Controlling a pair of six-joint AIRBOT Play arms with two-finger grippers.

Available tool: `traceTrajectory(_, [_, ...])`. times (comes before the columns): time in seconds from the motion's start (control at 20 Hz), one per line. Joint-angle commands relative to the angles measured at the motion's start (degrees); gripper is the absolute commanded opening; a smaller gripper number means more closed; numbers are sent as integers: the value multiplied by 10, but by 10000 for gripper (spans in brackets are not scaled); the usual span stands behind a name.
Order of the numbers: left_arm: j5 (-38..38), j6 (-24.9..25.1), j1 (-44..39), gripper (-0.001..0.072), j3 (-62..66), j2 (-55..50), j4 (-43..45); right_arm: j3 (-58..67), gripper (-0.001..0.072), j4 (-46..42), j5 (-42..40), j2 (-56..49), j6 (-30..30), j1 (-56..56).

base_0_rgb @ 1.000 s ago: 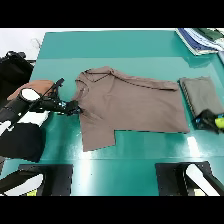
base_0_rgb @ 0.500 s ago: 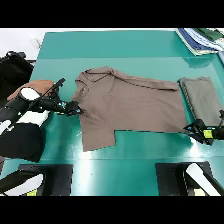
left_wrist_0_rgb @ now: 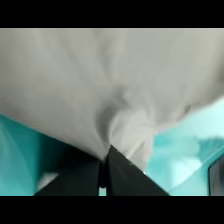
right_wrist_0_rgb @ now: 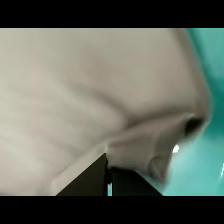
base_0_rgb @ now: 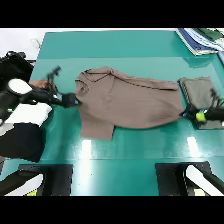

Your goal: Fold the shirts.

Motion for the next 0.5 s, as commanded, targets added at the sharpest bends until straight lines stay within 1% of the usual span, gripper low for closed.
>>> traceTrajectory(0.0, [4, -32, 1, 27, 129, 82, 52, 154, 20, 3, 37, 73, -1, 38])
traceTrajectory(0.05, [6, -43, 1, 26, 191, 111, 77, 213, 20, 3, 47, 94, -1, 39])
traceTrajectory(0.2, [6, -49, 1, 26, 387, 165, 130, 397, 20, -3, 57, 146, -1, 33])
traceTrajectory(0.35, [7, -65, 1, 26, 566, 179, 178, 556, 20, -13, 81, 162, 4, 1])
traceTrajectory(0.45, [13, -75, 1, 25, 636, 179, 216, 650, 20, -13, 126, 152, 10, -35])
